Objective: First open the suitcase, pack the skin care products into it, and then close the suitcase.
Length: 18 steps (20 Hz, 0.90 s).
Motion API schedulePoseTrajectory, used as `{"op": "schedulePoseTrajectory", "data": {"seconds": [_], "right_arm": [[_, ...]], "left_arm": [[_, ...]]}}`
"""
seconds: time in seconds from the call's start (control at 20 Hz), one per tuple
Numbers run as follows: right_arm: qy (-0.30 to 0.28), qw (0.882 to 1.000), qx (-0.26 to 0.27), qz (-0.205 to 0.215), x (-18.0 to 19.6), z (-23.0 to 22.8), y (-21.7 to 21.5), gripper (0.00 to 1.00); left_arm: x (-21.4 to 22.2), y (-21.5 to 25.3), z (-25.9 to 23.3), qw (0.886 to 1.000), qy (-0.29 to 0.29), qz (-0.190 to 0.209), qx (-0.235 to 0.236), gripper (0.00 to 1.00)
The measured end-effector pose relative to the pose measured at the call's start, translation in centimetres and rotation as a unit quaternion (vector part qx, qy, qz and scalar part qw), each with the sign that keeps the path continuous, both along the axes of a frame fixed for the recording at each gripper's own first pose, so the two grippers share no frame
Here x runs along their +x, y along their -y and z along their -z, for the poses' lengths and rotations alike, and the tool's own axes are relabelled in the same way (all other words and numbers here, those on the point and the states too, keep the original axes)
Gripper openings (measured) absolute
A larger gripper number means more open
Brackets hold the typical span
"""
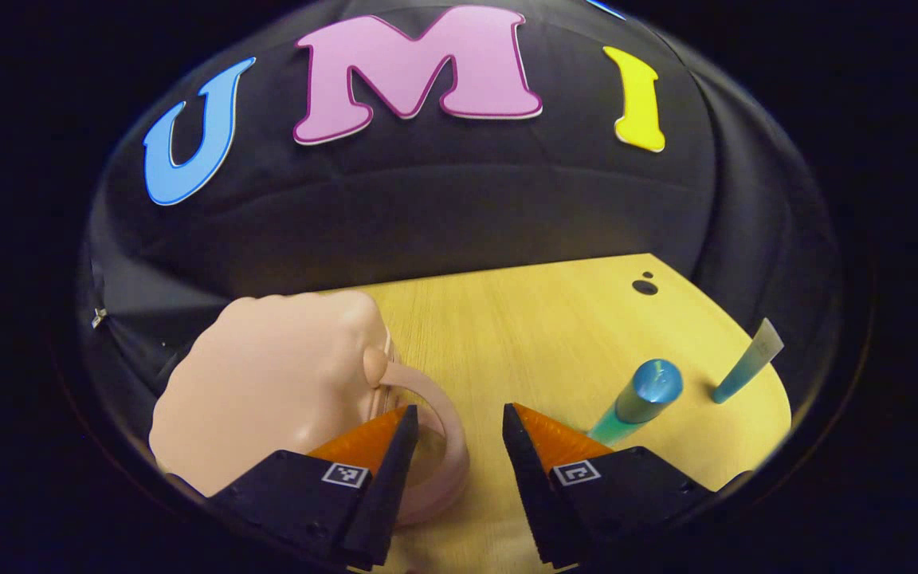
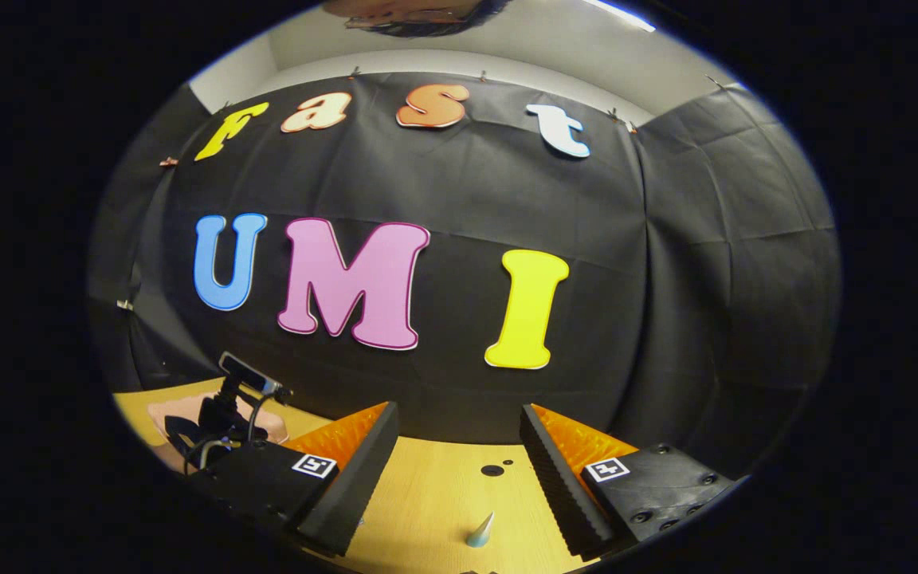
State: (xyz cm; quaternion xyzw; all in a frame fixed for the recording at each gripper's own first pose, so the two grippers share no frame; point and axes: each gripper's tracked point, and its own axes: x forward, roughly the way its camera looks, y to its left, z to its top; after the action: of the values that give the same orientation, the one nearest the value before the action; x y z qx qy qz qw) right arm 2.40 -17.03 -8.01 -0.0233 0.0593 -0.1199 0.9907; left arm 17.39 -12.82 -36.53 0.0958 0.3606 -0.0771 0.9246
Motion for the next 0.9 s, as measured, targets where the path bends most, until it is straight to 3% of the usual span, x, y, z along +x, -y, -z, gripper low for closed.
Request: {"op": "schedulePoseTrajectory", "data": {"seconds": [0.1,0.2,0.35,0.5,0.65,0.8,0.9], "right_arm": [[-0.01,1.0,0.0,0.006,0.4,0.8,0.9,0.97],[-0.016,0.999,-0.041,-0.004,0.7,1.0,1.3,0.97],[-0.011,0.998,-0.054,-0.014,1.1,0.3,1.1,0.96],[-0.017,0.999,-0.036,-0.01,1.3,0.6,0.6,0.97],[-0.014,0.999,-0.044,-0.005,1.3,-0.2,0.2,0.98],[-0.009,0.999,-0.048,-0.007,1.5,-1.0,-1.0,0.96],[-0.002,0.998,-0.057,-0.004,1.6,-1.9,-2.2,0.96]], "left_arm": [[-0.3,-0.4,2.3,0.999,-0.036,-0.01,0.021,0.64],[0.1,-1.0,3.1,0.997,-0.047,-0.008,0.056,0.6],[-0.2,-1.0,4.6,0.995,-0.085,-0.021,0.053,0.34],[0.2,-0.4,3.6,0.996,-0.08,-0.006,0.027,0.22],[0.7,0.1,0.0,0.998,-0.055,0.014,0.011,0.11],[0.6,-0.6,-5.3,0.997,-0.056,0.014,-0.047,0.09],[1.3,-3.3,-11.1,0.998,-0.032,0.026,-0.056,0.08]]}}
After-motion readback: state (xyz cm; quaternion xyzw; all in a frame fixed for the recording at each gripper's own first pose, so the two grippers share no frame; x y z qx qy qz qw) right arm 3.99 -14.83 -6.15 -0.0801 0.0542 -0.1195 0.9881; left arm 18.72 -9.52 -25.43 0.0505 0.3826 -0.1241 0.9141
